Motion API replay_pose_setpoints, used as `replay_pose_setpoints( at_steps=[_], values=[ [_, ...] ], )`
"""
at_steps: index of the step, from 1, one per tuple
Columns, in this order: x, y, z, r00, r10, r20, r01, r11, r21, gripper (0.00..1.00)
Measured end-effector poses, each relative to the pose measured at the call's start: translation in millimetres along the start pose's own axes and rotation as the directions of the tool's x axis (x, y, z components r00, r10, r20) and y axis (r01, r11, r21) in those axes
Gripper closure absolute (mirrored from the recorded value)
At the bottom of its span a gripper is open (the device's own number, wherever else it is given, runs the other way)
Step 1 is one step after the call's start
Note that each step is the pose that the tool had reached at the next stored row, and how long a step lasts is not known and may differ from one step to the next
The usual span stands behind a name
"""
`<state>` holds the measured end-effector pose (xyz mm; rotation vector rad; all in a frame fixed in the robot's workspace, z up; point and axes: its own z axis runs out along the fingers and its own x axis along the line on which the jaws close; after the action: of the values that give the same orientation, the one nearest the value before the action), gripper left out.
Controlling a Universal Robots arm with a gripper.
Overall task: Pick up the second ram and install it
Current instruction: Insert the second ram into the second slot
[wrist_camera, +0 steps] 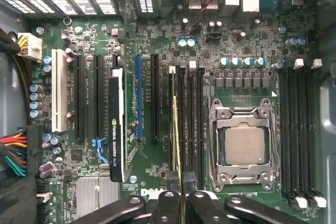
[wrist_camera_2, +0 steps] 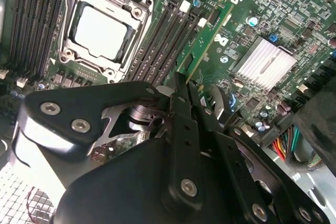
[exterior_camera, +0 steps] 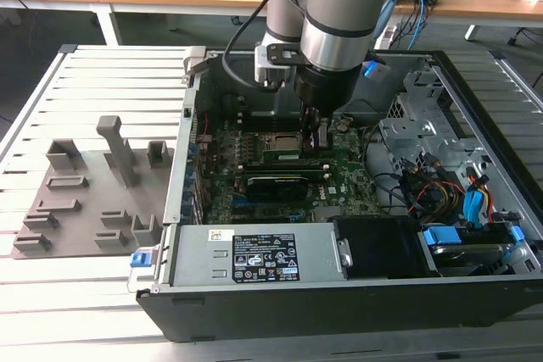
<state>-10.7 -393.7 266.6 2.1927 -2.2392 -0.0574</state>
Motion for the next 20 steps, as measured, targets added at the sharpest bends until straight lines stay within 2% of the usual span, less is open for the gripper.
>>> replay_pose_setpoints(
  at_steps=[15, 20],
  values=[
    [0.3, -0.5, 15.9, 1.0000, 0.000, 0.0000, 0.000, 1.0000, 0.0000, 0.87],
    [0.4, -0.6, 18.9, 1.0000, 0.000, -0.0002, 0.000, 1.0000, -0.0001, 0.87]
  ],
)
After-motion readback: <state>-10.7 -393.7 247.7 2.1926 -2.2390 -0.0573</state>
